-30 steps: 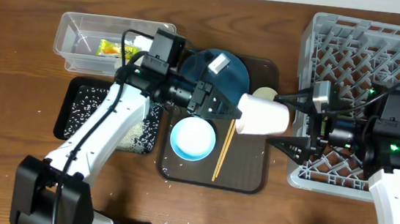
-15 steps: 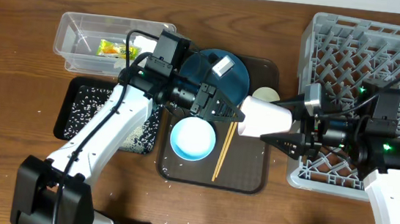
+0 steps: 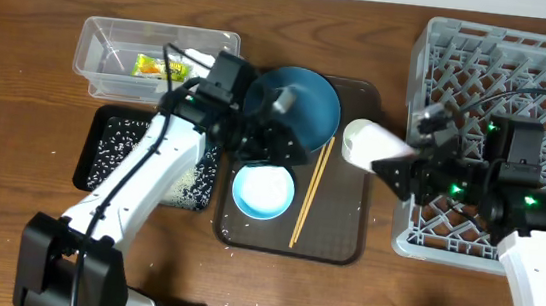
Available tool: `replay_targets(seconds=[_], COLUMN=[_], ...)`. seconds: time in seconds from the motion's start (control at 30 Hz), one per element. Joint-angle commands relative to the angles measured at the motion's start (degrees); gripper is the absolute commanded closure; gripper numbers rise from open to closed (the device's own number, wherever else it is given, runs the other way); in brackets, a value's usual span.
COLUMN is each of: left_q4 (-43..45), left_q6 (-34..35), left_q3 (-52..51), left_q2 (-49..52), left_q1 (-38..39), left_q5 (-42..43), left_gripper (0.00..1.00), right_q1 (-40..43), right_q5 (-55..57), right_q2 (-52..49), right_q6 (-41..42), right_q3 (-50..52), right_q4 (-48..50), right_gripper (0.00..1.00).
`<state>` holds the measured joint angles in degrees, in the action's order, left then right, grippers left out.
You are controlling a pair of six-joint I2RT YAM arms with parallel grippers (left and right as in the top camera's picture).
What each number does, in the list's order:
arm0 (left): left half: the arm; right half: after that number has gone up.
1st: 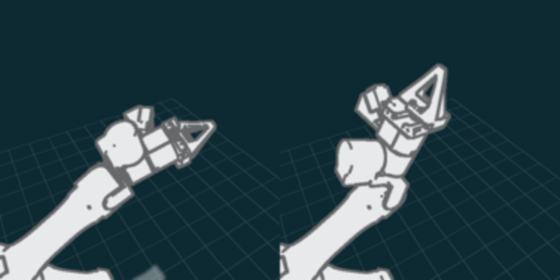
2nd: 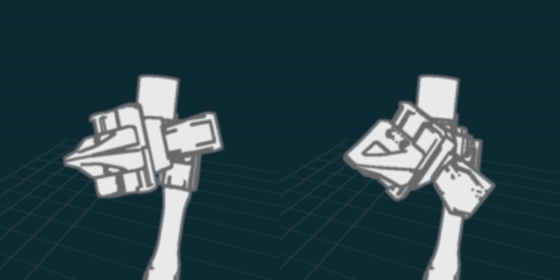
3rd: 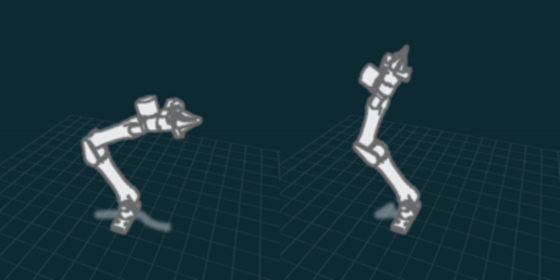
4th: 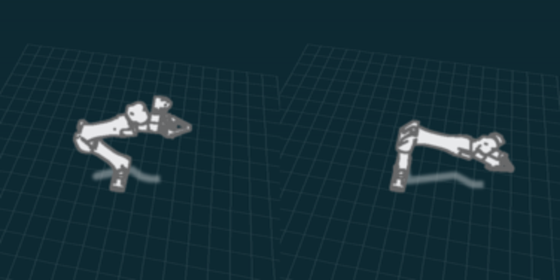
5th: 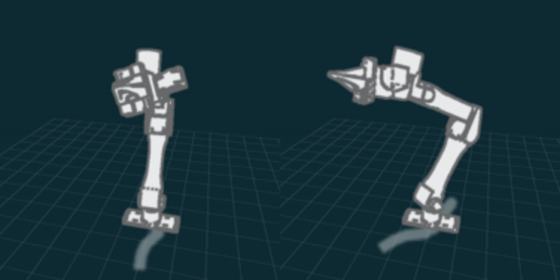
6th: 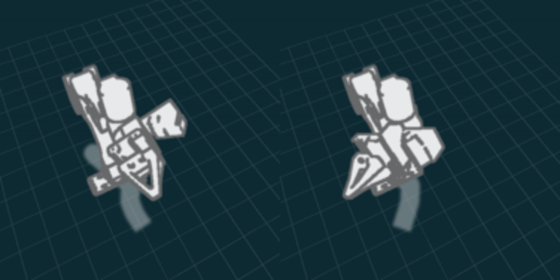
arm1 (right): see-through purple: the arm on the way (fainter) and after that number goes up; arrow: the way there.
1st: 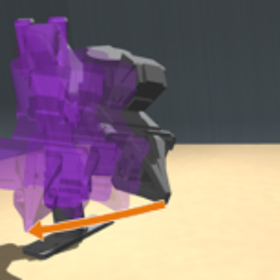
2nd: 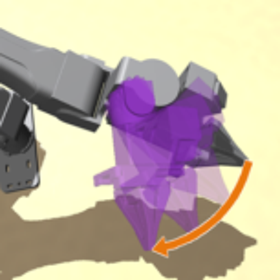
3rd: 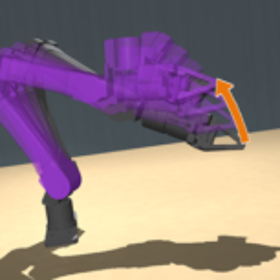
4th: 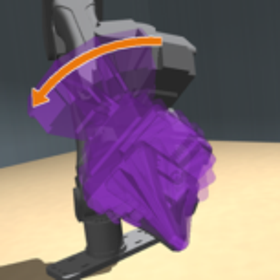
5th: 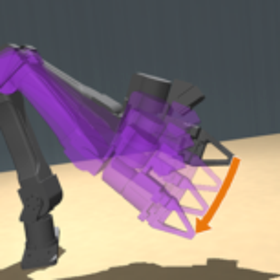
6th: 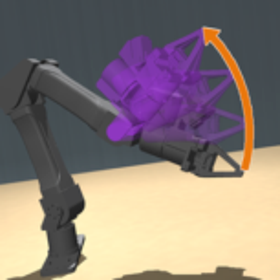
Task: Sort waste into correct bins and load items into the dishwasher rack
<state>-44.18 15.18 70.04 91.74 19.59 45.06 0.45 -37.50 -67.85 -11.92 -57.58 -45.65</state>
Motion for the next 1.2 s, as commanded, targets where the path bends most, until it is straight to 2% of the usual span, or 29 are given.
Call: replay_targets(seconds=[0.0,0.07,0.17,0.27,0.33,0.53,0.63,0.83,1.07,1.17], left_q4=[-4.37,-7.61,-11.3,-12.94,-13.27,-13.88,-13.84,-13.99,-14.08,-14.08], left_q6=[-2.8,-5.35,-6.62,-6.6,-6.58,-6.58,-6.58,-6.56,-6.56,-6.56], left_q3=[0.33,0.33,0.33,0.33,0.33,0.33,0.33,0.33,0.33,0.33], left_q2=[-1.38,-2.19,-3.54,-4.81,-5.55,-8.04,-9.22,-9.81,-9.81,-9.81], left_q1=[-3.93,-6.4,-10.4,-13.79,-15.54,-16.92,-16.9,-16.9,-16.9,-16.9], left_q5=[-13.0,-13.07,-13.75,-14.95,-16.22,-21.33,-21.79,-21.77,-21.77,-21.77], left_gripper=[0.5,0.5,0.5,0.5,0.46,0.44,0.43,0.43,0.43,0.43], right_q1=[3.45,5.97,10.71,16.31,20.48,32.54,37.05,43.58,48.19,49.55], right_q5=[20.17,27.78,38.07,42.36,43.28,43.39,43.52,43.52,43.47,42.86], right_q2=[1.64,1.57,1.31,0.15,-1.6,-11.17,-17.4,-28.37,-36.98,-39.71], right_q6=[6.05,8.52,12.72,14.95,15.13,17.73,19.47,23.08,24.22,25.64], right_q3=[-5.18,-8.28,-13.0,-16.68,-18.47,-24.2,-28.87,-36.81,-37.35,-37.35], right_q4=[-2.73,-5.22,-8.9,-12.0,-13.84,-18.56,-20.87,-21.62,-21.44,-21.09], right_gripper=[0.73,0.79,0.79,0.81,0.81,0.83,0.78,0.76,0.77,0.72])
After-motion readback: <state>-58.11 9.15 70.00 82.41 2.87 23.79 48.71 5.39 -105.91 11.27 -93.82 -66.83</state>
